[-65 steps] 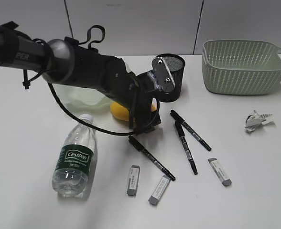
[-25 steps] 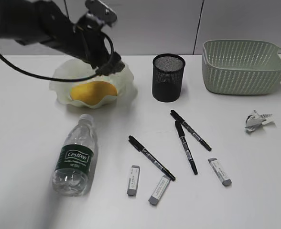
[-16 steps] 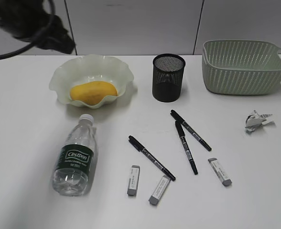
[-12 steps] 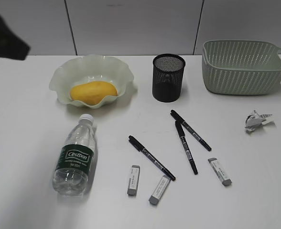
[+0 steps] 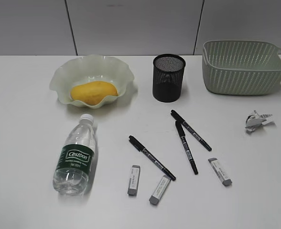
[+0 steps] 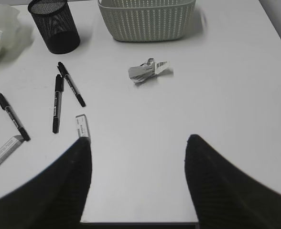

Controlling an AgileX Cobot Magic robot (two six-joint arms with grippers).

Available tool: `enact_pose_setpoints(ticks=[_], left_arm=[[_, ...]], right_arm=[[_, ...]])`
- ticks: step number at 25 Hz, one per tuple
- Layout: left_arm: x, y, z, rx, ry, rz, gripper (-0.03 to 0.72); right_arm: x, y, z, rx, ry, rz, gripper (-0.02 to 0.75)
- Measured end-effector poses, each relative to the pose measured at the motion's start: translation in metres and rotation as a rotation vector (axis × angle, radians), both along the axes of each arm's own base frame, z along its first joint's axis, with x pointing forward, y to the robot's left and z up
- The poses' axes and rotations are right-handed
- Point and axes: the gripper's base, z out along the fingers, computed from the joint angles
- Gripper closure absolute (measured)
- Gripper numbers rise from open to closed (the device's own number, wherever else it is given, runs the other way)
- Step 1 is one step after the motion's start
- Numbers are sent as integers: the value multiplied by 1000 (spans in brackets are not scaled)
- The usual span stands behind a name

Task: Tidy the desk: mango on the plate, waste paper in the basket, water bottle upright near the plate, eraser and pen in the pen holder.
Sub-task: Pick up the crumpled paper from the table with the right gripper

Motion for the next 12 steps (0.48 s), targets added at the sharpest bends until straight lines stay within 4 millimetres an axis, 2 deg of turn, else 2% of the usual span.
enact_pose_setpoints(ticks=[3,6,9,12], left_arm=[[-13,15,-17,-28,16,158,136],[-16,19,-18,-33,-4,197,147],[-17,16,-18,-11,-7,142,165],[-18,11,-19,18,-13,43,184]], right_arm=[[0,1,0,-10,-3,12,249],[9,4,3,-61,32,72,253],[38,7,6,-105,159,122,255],[86,9,5,-107,251,119,257]])
